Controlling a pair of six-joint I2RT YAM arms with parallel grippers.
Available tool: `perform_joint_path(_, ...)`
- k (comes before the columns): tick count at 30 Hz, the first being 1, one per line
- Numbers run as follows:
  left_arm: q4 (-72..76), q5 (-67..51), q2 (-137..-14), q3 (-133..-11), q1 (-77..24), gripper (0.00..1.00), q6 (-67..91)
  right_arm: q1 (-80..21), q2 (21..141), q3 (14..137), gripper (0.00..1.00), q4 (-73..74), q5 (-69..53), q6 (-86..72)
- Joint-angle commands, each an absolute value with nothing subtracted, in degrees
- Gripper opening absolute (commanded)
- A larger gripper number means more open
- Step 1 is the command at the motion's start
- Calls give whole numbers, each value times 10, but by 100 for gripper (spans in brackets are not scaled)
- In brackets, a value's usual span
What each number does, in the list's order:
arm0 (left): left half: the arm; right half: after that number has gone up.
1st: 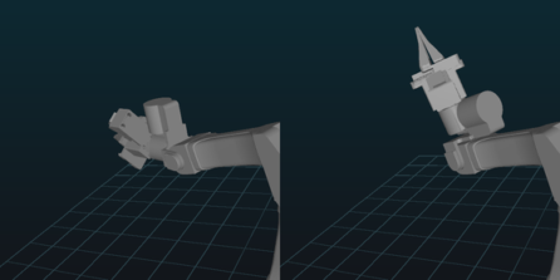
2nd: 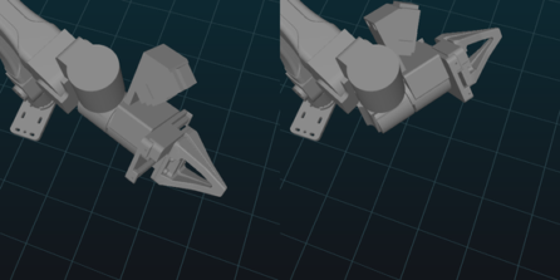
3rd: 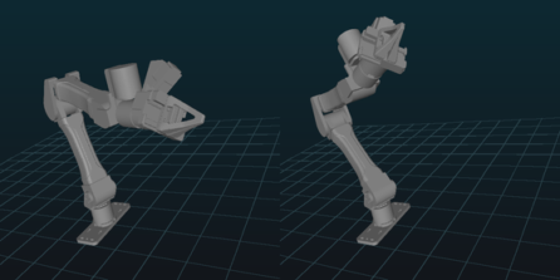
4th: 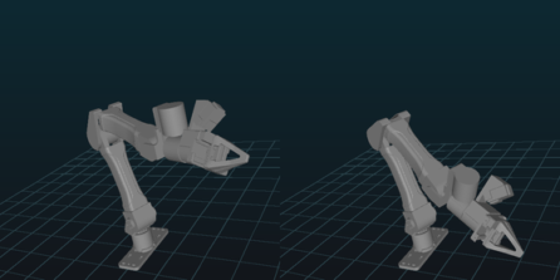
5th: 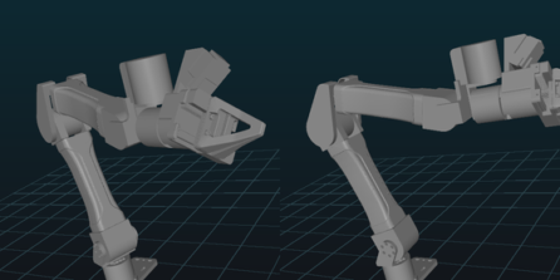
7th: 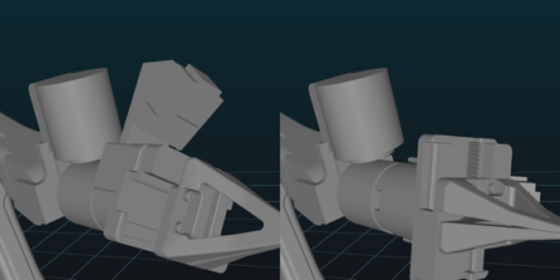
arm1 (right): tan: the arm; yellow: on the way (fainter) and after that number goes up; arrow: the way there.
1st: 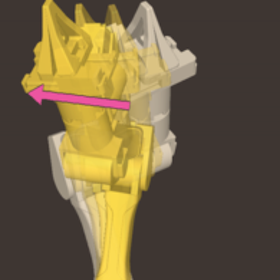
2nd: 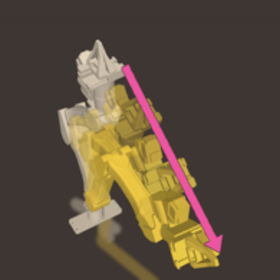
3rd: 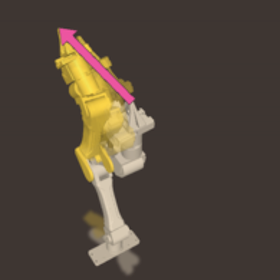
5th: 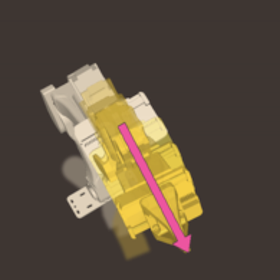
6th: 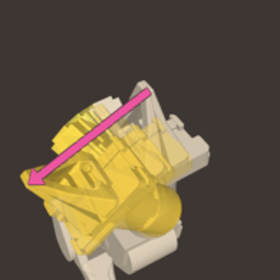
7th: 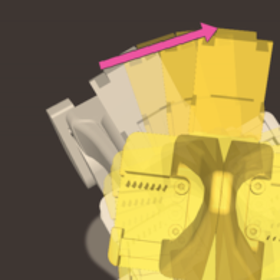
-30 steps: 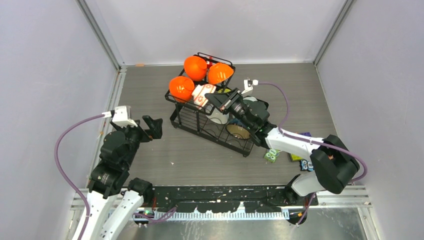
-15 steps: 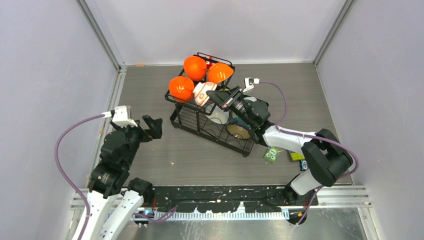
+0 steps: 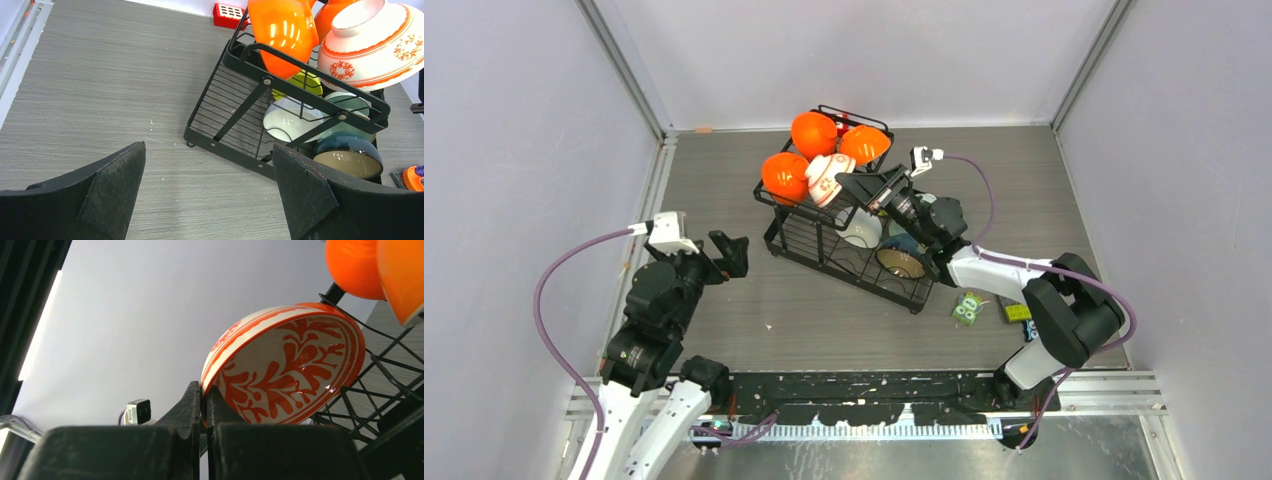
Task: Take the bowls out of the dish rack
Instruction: Pick up the bowl from the dish rack.
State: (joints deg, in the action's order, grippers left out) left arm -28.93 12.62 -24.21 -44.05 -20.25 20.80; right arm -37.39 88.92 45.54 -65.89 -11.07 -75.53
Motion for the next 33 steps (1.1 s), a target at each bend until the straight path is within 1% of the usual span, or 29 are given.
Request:
perform_joint_path(1,-262,136,-238,-440,-204,99,212,-373,881,504,1,-749,-133,-766)
perform_joint_path(11,-260,142,-234,-438,-204,99,212,-370,872,561,1,-706,-186,-761)
perform_joint_path(13,-259,144,-232,-437,-204,99,212,-371,856,576,1,-674,-204,-745)
perform_joint_path(16,-263,167,-231,-437,-204,99,218,-370,818,606,1,-585,-233,-702)
perform_joint_path(18,-267,187,-232,-438,-204,100,223,-370,778,629,1,-497,-260,-644)
perform_joint_path(21,-264,193,-241,-444,-204,100,224,-375,705,665,1,-299,-274,-519)
perform_joint_path(22,-261,192,-244,-445,-204,100,225,-379,680,680,1,-201,-269,-470)
perform_joint_path(24,-251,186,-248,-448,-204,100,232,-396,631,709,1,-65,-250,-377)
perform_joint_path(28,-241,168,-261,-468,-204,100,265,-458,577,766,1,169,-162,-217)
perform_joint_path(31,-242,161,-271,-489,-204,100,308,-531,566,807,1,287,-70,-127)
perform_joint_path(33,-243,131,-283,-511,-204,100,316,-608,572,830,1,344,22,-78)
